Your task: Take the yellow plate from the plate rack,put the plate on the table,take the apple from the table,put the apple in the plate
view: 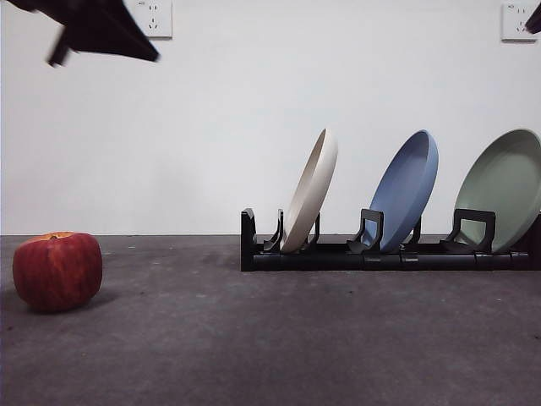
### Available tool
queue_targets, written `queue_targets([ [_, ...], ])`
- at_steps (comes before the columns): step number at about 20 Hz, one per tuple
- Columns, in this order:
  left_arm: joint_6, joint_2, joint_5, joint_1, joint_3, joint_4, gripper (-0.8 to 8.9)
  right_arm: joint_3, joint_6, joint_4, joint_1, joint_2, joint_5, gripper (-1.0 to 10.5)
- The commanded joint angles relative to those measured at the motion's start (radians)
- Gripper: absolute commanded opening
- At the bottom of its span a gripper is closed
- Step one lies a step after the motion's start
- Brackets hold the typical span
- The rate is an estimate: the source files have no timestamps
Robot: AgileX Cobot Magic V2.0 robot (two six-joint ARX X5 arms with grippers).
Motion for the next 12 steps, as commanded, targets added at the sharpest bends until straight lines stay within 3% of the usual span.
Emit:
queue_targets([
  [1,-0.004,0.099,0.006,-0.05,0.082,-0.023,-0.03,0.003,-0.008,-0.01,0.001,0.015,-0.044,0.0],
  [6,0.0,0.31,-0.001,-0.155,0.303,-0.111,0.29,0.004,-0.043,-0.064,0.056,0.033,-0.047,0.0],
  [7,0.0,0.354,-0.001,-0.176,0.354,-0.127,1.35,0.004,-0.045,-0.076,0.084,0.039,-0.032,0.0],
  [9,0.001,0.42,-0.001,-0.208,0.429,-0.143,4.57,0.004,-0.045,-0.101,0.135,0.047,0.007,0.0],
  [10,0.009,0.44,-0.001,-0.222,0.447,-0.143,5.42,0.004,-0.046,-0.117,0.157,0.047,0.027,0.0],
  [12,0.011,0.469,-0.001,-0.25,0.469,-0.144,5.44,0.004,-0.045,-0.136,0.203,0.052,0.061,0.0],
])
